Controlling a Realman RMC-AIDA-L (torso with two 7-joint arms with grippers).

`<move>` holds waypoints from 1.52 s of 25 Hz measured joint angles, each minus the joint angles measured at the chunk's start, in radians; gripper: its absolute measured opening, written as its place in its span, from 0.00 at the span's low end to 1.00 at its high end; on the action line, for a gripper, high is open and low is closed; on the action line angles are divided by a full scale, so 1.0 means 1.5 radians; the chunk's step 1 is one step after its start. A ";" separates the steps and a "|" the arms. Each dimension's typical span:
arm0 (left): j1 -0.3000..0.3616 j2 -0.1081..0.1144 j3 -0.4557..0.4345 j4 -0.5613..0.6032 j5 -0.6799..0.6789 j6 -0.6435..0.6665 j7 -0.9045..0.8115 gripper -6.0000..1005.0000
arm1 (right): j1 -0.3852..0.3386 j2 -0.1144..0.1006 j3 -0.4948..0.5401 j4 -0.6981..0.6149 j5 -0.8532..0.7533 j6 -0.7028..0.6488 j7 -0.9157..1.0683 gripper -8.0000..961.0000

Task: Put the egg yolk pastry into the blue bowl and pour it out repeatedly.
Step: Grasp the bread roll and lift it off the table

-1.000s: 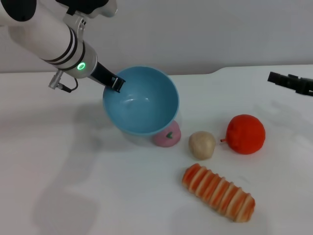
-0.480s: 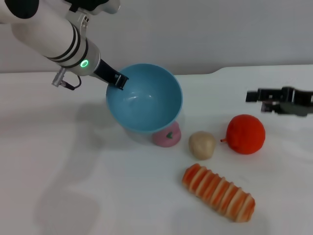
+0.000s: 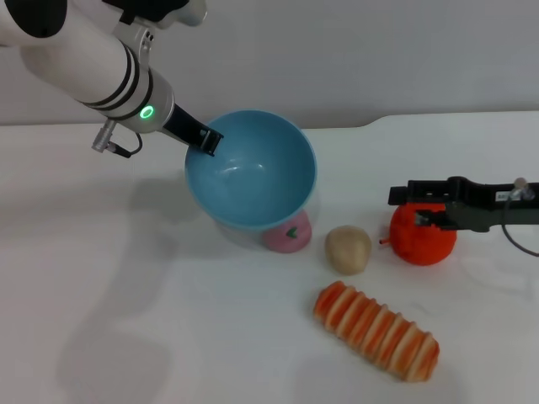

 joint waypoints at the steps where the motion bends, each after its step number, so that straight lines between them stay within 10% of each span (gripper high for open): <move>1: 0.000 0.000 0.000 0.000 0.000 0.000 0.000 0.00 | 0.002 -0.001 -0.003 0.008 0.000 0.006 0.001 0.80; 38: 0.001 -0.002 0.026 0.000 -0.018 0.010 -0.014 0.00 | 0.077 0.026 -0.083 0.203 0.056 0.251 -0.057 0.80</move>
